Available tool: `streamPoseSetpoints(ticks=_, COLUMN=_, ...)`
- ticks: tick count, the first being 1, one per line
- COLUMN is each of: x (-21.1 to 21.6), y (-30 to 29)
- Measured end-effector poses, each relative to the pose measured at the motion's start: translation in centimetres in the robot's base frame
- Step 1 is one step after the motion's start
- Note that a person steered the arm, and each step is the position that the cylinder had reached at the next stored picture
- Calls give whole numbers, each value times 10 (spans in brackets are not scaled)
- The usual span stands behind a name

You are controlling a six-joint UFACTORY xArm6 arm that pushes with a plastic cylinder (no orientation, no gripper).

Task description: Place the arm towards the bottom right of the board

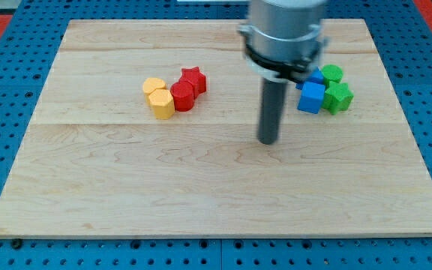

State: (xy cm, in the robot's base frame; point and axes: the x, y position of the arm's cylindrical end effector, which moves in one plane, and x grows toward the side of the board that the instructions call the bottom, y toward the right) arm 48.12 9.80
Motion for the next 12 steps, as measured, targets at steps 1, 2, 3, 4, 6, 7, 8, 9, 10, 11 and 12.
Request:
streamPoseSetpoints(ticks=1, x=0, y=60)
streamPoseSetpoints(ticks=2, x=0, y=90)
streamPoseSetpoints(ticks=3, x=2, y=98)
streamPoseSetpoints(ticks=4, x=8, y=104)
streamPoseSetpoints(ticks=6, x=12, y=105)
streamPoseSetpoints(ticks=7, x=13, y=106)
streamPoseSetpoints(ticks=8, x=13, y=107)
streamPoseSetpoints(ticks=9, x=13, y=108)
streamPoseSetpoints(ticks=10, x=13, y=111)
streamPoseSetpoints(ticks=11, x=13, y=111)
streamPoseSetpoints(ticks=12, x=13, y=112)
